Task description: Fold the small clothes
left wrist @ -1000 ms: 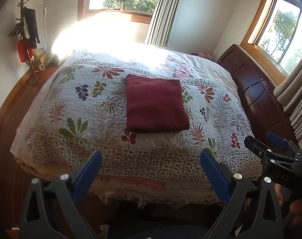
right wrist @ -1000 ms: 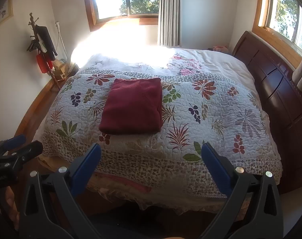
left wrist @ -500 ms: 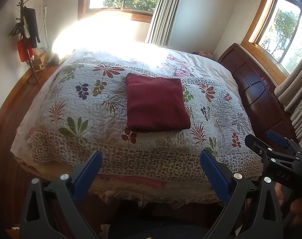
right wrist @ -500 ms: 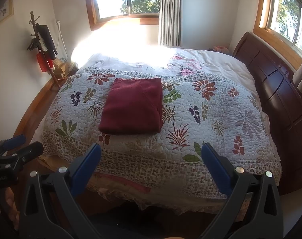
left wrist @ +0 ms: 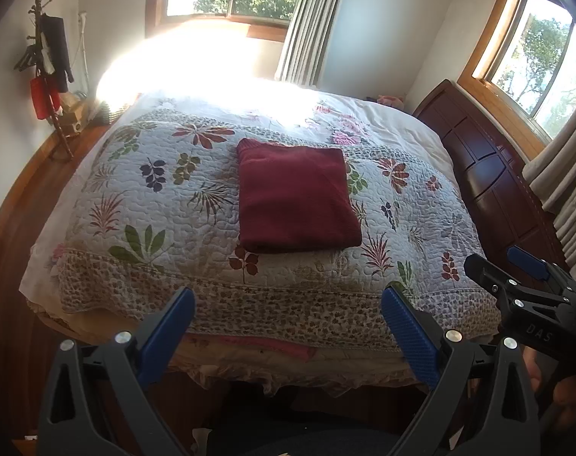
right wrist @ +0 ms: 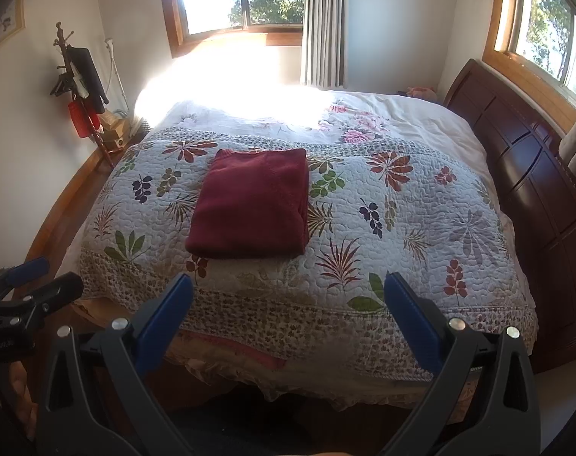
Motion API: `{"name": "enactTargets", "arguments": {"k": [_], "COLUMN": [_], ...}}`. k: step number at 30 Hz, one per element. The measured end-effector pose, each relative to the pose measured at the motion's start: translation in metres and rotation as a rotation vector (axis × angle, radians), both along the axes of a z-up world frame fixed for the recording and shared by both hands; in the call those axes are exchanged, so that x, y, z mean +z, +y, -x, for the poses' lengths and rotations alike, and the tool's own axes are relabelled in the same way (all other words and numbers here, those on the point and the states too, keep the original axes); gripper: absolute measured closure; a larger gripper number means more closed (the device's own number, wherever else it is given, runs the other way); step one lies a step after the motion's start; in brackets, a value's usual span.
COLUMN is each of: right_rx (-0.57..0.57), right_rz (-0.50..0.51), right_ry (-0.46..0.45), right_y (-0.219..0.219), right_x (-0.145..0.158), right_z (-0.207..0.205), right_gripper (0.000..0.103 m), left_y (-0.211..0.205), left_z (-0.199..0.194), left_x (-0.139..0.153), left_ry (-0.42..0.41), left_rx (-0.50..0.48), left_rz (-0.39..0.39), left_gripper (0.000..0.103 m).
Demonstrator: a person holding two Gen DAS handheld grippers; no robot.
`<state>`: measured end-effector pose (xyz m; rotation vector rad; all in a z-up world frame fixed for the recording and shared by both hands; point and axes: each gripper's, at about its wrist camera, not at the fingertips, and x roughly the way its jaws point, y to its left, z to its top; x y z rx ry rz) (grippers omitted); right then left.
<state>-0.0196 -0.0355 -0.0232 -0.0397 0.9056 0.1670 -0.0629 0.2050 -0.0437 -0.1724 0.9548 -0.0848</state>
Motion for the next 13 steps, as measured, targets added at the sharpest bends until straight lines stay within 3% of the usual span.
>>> {"name": "enactTargets", "arguments": {"k": [13], "right_rx": [0.011], "right_rz": [0.004], "right_ry": [0.008], "right_y": [-0.008], "right_x": [-0.002], "right_z": [-0.024], "right_gripper": [0.003], "left_y": [0.002], "left_z": [-0.014], "left_x": [0.001], "left_ry": [0.01], "left_rx": [-0.006], "left_rz": [-0.005], "left_gripper": [0.004]}}
